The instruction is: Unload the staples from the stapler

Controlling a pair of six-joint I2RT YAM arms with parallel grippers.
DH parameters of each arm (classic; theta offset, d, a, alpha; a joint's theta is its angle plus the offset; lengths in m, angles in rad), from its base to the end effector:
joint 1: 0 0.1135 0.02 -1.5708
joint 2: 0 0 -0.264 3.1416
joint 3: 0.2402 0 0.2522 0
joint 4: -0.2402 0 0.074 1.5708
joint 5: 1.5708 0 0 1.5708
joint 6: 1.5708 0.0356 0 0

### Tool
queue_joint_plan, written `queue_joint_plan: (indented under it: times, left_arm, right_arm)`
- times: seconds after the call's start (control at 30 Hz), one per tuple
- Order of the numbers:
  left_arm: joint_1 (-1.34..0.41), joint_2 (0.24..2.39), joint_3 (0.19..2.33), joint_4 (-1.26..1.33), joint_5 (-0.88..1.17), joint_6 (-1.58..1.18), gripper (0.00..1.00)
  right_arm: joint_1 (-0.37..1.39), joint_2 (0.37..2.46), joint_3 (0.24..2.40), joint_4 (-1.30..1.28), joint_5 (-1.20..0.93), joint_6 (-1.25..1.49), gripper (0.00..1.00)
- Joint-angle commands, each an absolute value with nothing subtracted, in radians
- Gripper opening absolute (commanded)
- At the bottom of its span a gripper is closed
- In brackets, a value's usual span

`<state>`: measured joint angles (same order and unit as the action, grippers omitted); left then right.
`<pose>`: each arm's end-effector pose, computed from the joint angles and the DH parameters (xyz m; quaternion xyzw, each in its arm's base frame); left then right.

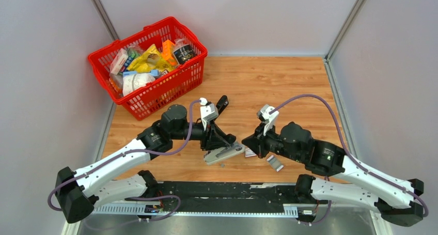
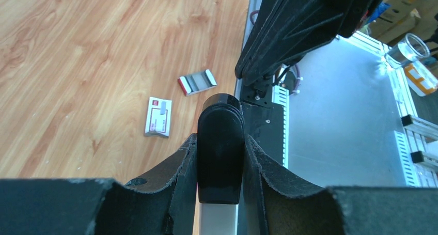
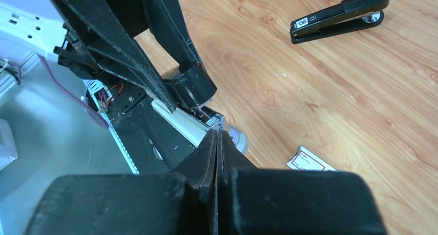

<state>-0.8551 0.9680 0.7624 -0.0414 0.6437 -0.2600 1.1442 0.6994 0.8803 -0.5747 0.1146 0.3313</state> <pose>0.1294 -0.1814 0.3146 0.4053 0.6584 -0.5202 0.3627 0.0654 0.1341 0.3446 -0.2991 0.7753 0.3375 0.4421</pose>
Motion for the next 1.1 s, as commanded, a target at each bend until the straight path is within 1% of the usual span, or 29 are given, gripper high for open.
queue_joint_plan:
  times: [0.0, 0.4, 0.63, 0.9, 1.07]
  left_arm:
    - [-0.862, 0.946, 0.835, 0.008, 0.591, -0.249, 0.00]
    - [-0.864, 0.937, 0.825, 0.029, 0.571, -0.262, 0.00]
    - [-0.864, 0.910, 0.815, 0.044, 0.554, -0.278, 0.00]
    - [-0.868, 0.902, 0.807, 0.063, 0.522, -0.290, 0.00]
    - [-0.870, 0.885, 0.805, 0.074, 0.445, -0.305, 0.00]
  right_arm:
    - [1.146, 0.730, 0.897, -0.473, 0.160, 0.373, 0.00]
    - [1.147, 0.814, 0.877, -0.400, 0.239, 0.423, 0.00]
    - [1.146, 0.828, 0.841, -0.365, 0.281, 0.468, 0.00]
    - [1.146, 0.868, 0.821, -0.333, 0.241, 0.494, 0.00]
    - [1.147, 0.899, 0.787, -0.333, 0.235, 0.509, 0.00]
